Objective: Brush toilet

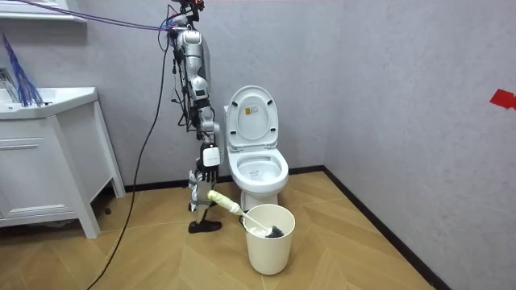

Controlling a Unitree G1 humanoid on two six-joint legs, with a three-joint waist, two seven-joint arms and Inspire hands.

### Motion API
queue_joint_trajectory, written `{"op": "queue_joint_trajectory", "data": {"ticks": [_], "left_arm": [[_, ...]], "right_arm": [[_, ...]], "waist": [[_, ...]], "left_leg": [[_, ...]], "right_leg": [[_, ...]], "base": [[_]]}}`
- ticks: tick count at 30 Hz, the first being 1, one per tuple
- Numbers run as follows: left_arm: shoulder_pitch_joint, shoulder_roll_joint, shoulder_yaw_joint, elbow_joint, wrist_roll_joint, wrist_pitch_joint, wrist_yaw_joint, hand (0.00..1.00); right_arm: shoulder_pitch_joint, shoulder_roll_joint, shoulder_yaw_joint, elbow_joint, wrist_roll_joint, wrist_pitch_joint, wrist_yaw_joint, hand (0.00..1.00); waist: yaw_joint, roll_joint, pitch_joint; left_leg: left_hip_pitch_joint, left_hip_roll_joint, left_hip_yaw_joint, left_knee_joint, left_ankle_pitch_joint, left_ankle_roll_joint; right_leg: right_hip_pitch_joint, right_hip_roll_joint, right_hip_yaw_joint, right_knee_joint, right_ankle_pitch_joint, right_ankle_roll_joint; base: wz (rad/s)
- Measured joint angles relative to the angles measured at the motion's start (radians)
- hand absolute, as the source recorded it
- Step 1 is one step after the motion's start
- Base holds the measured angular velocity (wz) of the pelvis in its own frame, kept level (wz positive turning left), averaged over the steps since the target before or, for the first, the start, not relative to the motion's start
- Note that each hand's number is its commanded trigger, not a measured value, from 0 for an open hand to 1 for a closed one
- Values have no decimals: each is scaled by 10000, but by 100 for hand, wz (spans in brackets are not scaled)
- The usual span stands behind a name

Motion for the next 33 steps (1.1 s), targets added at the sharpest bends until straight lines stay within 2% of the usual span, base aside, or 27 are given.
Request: {"op": "queue_joint_trajectory", "data": {"ticks": [9,22,25,30,33], "left_arm": [[-7,30,3,-7,6,-107,43,0],[57,25,28,-76,285,-76,277,0],[148,-2,254,-265,430,-65,270,0],[115,-51,703,-354,657,35,440,0],[236,-59,1016,-384,668,59,551,0]], "right_arm": [[2,-3,-2,-20,-129,-109,-73,0],[20,-8,-137,-53,514,-232,-1060,0],[144,-3,-621,-257,931,-277,-1216,0],[374,-2,-1255,-246,2841,-326,-1748,0],[539,27,-2260,-237,4187,-366,-2077,0]], "waist": [[2,38,-6],[27,111,-19],[21,151,-24],[-74,186,-32],[-367,185,-34]], "left_leg": [[1,0,35,3,0,0],[174,38,221,-91,-41,12],[220,51,363,-90,-45,13],[238,101,424,-84,-122,-11],[240,106,472,-70,-123,-11]], "right_leg": [[6,-5,1,19,-2,3],[-1,45,235,52,-1,5],[-17,56,373,128,1,6],[-5,123,545,156,-2,0],[-4,123,544,166,-2,-2]], "base": [[0],[-5],[-12],[-7],[0]]}}
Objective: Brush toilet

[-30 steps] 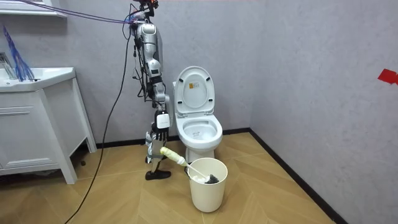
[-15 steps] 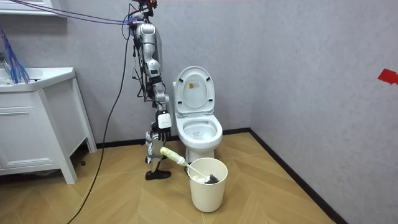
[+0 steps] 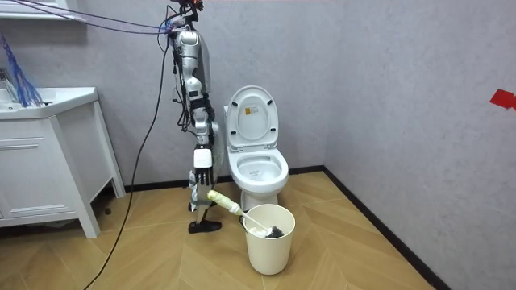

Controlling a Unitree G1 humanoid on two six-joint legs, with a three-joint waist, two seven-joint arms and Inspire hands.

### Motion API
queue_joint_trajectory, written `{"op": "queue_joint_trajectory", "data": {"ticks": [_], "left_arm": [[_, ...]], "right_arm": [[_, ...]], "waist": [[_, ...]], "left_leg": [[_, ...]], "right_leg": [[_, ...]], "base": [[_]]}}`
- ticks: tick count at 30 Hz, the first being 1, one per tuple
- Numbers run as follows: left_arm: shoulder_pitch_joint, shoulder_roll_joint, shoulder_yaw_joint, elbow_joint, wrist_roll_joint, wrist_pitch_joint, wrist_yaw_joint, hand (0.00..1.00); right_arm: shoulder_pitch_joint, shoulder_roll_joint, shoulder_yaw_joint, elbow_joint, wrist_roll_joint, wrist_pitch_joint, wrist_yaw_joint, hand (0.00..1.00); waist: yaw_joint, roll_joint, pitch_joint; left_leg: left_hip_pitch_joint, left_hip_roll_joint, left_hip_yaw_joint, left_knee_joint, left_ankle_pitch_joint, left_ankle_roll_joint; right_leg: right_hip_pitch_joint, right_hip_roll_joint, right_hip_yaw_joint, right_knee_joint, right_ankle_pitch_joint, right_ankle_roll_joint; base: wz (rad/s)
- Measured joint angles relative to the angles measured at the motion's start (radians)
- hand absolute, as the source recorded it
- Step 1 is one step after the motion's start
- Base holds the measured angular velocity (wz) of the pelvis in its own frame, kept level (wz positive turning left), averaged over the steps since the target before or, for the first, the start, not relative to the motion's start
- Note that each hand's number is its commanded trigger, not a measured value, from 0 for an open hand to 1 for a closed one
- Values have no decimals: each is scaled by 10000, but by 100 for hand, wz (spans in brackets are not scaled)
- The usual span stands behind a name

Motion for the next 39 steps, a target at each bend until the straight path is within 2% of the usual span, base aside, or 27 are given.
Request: {"op": "queue_joint_trajectory", "data": {"ticks": [2,6,7,10,11,14,17,21,23,26,31,37,39], "left_arm": [[101,-7,204,-1,12,2,136,0],[198,-8,488,1,-66,-33,292,0],[208,-7,504,-1,-67,-59,398,0],[189,-2,561,-6,-67,-307,589,0],[205,15,561,-5,-64,-433,657,0],[177,23,560,-9,-69,-615,793,0],[164,30,570,-65,-69,-767,802,0],[201,29,573,-203,-76,-1033,826,0],[194,37,563,-202,-61,-1127,868,0],[253,63,558,-202,-49,-1192,948,0],[343,121,570,-210,10,-1438,985,0],[207,315,467,-213,-34,-1515,1011,0],[129,371,462,-199,-84,-1542,995,0]], "right_arm": [[152,-1,-692,-35,2104,-153,-356,0],[305,12,-1418,-230,4638,-189,-934,0],[339,15,-1705,-440,5215,-189,-1179,0],[295,-8,-2173,-1201,6176,-430,-1799,0],[239,-12,-2175,-1436,6341,-610,-2006,0],[169,-1,-2192,-2525,6416,-773,-2604,0],[-143,-4,-2191,-3330,6248,-1185,-2887,0],[-495,-13,-2111,-3686,5284,-1517,-3074,0],[-523,-17,-1864,-4041,4298,-1625,-3264,0],[-649,-24,-1489,-4048,2900,-1813,-3457,0],[-648,-40,-1053,-3949,1297,-1976,-3465,0],[-828,-117,-625,-3336,1024,-1948,-3060,0],[-1083,-205,-527,-2863,696,-1918,-2902,0]], "waist": [[-223,-19,-2],[-249,-63,-21],[-351,-77,-24],[-528,-66,-27],[-549,-53,-20],[-543,-89,-57],[-518,-93,-70],[-384,-95,-87],[-204,-105,-85],[-127,-165,-90],[83,-200,-96],[129,-338,-113],[144,-304,-118]], "left_leg": [[21,9,24,-2,0,0],[137,75,278,-8,-34,-31],[136,87,322,19,-63,-36],[64,100,409,52,-84,-18],[51,109,436,46,-83,-18],[16,114,490,43,-83,-18],[-96,120,531,92,-82,-17],[-111,119,510,126,-81,-19],[-270,118,483,209,-81,-19],[-417,123,487,318,-81,-19],[-469,122,467,338,-81,-19],[-1121,76,149,629,-79,-14],[-1508,85,117,863,-81,-11]], "right_leg": [[1,8,19,9,-1,-4],[-14,79,277,10,6,-25],[-31,93,298,3,3,-31],[-156,115,431,50,9,-25],[-185,134,508,39,36,-23],[-250,143,549,128,55,-28],[-401,143,526,191,59,-35],[-438,144,532,176,59,-36],[-579,131,516,150,59,-36],[-620,116,444,173,78,-55],[-661,101,421,186,80,-58],[-1090,6,35,353,80,-52],[-1406,-12,-23,470,83,-54]], "base": [[-4],[-20],[-10],[-12],[-16],[-8],[0],[0],[0],[7],[1],[16],[12]]}}
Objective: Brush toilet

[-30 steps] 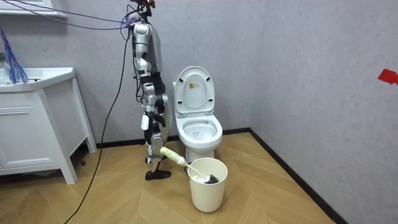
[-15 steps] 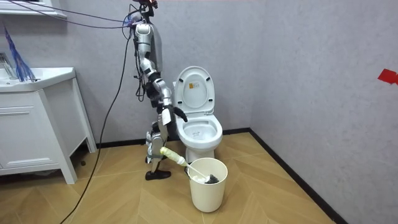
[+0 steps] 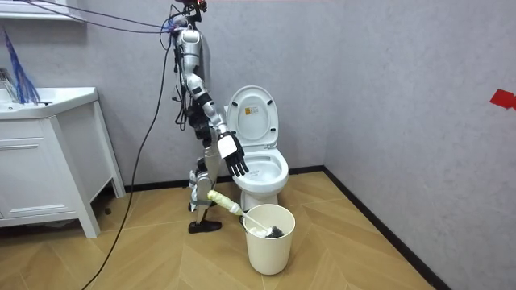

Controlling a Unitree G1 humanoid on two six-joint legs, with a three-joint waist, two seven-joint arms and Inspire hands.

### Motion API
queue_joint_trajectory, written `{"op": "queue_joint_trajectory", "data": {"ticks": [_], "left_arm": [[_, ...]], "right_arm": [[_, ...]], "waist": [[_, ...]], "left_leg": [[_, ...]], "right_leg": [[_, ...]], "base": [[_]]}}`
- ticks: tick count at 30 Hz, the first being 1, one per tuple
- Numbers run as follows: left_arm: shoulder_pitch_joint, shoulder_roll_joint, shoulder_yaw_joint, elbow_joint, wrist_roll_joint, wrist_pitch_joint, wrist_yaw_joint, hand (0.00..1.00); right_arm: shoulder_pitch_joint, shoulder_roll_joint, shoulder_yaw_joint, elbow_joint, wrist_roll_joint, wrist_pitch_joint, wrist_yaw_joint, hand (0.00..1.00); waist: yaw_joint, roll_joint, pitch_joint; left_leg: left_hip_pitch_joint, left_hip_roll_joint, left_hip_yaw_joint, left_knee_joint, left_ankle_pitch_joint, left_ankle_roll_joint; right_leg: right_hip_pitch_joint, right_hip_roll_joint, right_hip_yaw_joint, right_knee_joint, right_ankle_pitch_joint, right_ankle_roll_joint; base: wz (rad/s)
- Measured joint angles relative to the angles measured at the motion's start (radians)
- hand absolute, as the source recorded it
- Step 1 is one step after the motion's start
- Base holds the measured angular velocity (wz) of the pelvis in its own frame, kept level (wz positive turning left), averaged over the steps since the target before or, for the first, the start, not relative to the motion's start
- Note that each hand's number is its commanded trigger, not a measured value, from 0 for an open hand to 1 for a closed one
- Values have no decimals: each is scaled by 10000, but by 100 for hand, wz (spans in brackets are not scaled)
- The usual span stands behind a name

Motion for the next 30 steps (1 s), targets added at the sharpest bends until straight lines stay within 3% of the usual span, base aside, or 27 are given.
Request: {"op": "queue_joint_trajectory", "data": {"ticks": [3,5,7,11,15,18,23,30], "left_arm": [[-364,203,-121,235,-215,-195,-19,0],[-755,291,-307,312,-409,-208,-11,0],[-1014,301,-331,316,-436,-304,17,0],[-1388,400,-603,459,-1450,-575,183,0],[-1675,485,-705,557,-1580,-575,414,0],[-2040,583,-902,585,-1577,-550,552,0],[-2439,637,-1384,529,-1777,-540,786,0],[-2759,647,-1806,239,-2064,-461,1147,0]], "right_arm": [[-471,-197,269,643,-16,-11,175,0],[-899,-406,545,1032,-35,-38,190,0],[-1284,-528,550,1538,-36,-76,181,0],[-1903,-793,551,2151,100,-123,142,0],[-2241,-1151,548,2480,131,-113,103,0],[-2262,-1378,873,2762,109,-99,74,0],[-2654,-1415,1051,3117,53,289,170,0],[-3016,-1763,1446,3310,287,377,181,0]], "waist": [[43,54,62],[195,135,185],[251,197,224],[271,298,224],[312,330,220],[516,302,251],[556,196,342],[634,173,382]], "left_leg": [[-780,25,-184,473,-7,11],[-1496,80,-199,815,-26,45],[-1976,86,-303,1062,-18,66],[-2983,95,-495,1450,14,117],[-3879,52,-551,1815,68,170],[-4529,39,-544,2142,73,180],[-5497,-21,-467,2746,36,232],[-7037,-3,-476,3711,-33,278]], "right_leg": [[-685,-22,-134,407,2,-13],[-1299,-13,-227,628,30,-61],[-1697,-10,-281,805,39,-71],[-2571,-38,-485,1163,55,-99],[-3517,-165,-622,1735,18,-129],[-4269,-230,-610,2253,-8,-137],[-5374,-375,-518,3142,-249,-169],[-6956,-507,-532,4218,-423,-259]], "base": [[12],[10],[13],[15],[6],[0],[-1],[1]]}}
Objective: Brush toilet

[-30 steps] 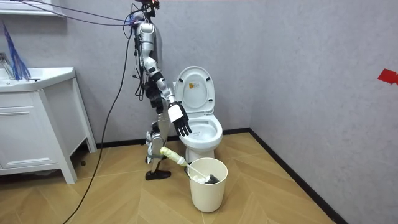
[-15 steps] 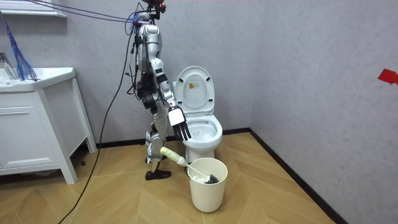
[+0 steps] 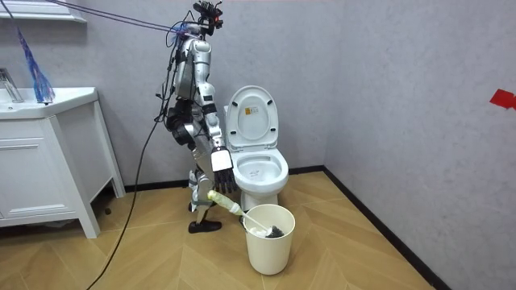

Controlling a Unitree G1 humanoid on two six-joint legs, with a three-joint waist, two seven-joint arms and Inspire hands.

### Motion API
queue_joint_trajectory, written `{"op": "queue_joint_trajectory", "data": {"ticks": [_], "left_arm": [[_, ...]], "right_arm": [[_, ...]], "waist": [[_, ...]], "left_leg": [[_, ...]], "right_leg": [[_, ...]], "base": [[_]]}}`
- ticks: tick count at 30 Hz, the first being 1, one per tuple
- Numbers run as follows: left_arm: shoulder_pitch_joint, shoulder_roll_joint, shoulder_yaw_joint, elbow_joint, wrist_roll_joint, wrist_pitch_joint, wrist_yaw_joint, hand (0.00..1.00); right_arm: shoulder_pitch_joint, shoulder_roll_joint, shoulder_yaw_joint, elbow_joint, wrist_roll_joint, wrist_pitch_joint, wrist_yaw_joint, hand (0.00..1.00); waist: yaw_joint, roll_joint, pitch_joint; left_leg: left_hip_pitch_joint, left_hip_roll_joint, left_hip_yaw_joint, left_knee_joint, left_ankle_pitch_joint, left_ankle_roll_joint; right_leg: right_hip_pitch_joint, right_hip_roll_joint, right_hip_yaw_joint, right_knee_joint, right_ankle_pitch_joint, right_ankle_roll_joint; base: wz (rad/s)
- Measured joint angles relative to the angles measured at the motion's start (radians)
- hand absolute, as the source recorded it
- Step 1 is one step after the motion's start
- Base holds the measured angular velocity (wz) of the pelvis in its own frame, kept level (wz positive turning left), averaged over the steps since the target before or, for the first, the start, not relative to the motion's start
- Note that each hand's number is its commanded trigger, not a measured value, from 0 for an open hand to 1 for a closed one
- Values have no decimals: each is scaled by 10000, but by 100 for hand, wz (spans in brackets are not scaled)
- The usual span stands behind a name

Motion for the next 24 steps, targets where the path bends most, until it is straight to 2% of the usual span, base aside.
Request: {"op": "queue_joint_trajectory", "data": {"ticks": [4,6,9,11,15,17,20,24], "left_arm": [[-251,18,-67,-220,-295,3,290,0],[-267,96,-86,-329,-298,80,371,0],[-439,258,-387,-482,-414,253,374,0],[-702,284,-577,-516,-835,288,370,0],[-868,297,-839,-563,-1104,273,360,0],[-884,329,-978,-724,-1406,278,366,0],[-889,334,-1071,-732,-1467,301,400,0],[-878,335,-1128,-741,-1478,304,417,0]], "right_arm": [[-131,-360,180,-24,191,176,97,0],[-214,-405,189,-35,210,188,205,0],[-395,-412,498,-142,223,399,323,0],[-593,-434,809,-145,309,402,432,0],[-871,-448,1175,-145,668,388,744,0],[-1066,-535,1366,-138,922,386,851,0],[-1269,-638,1367,-119,1123,381,1019,0],[-1346,-766,1364,-194,1401,362,1119,0]], "waist": [[188,-7,3],[217,-7,5],[215,19,6],[250,21,10],[405,29,22],[434,42,29],[473,75,62],[498,113,83]], "left_leg": [[-1118,9,-77,828,-112,20],[-1590,43,-97,1288,-236,17],[-2271,42,-234,2038,-428,-14],[-2853,1,-248,2494,-502,-9],[-3332,-12,-236,2893,-564,-68],[-3753,-27,-233,3175,-579,-74],[-4323,-25,-242,3674,-682,-80],[-4800,-8,-285,4090,-786,-91]], "right_leg": [[-1127,-67,22,832,-126,-64],[-1581,-71,37,1284,-240,-90],[-2203,-79,55,2014,-506,-104],[-2805,-189,49,2578,-657,-156],[-3321,-238,96,3073,-758,-197],[-3758,-397,28,3439,-841,-275],[-4280,-520,-14,3951,-971,-366],[-4753,-517,1,4334,-1089,-370]], "base": [[-1],[0],[9],[8],[4],[8],[6],[2]]}}
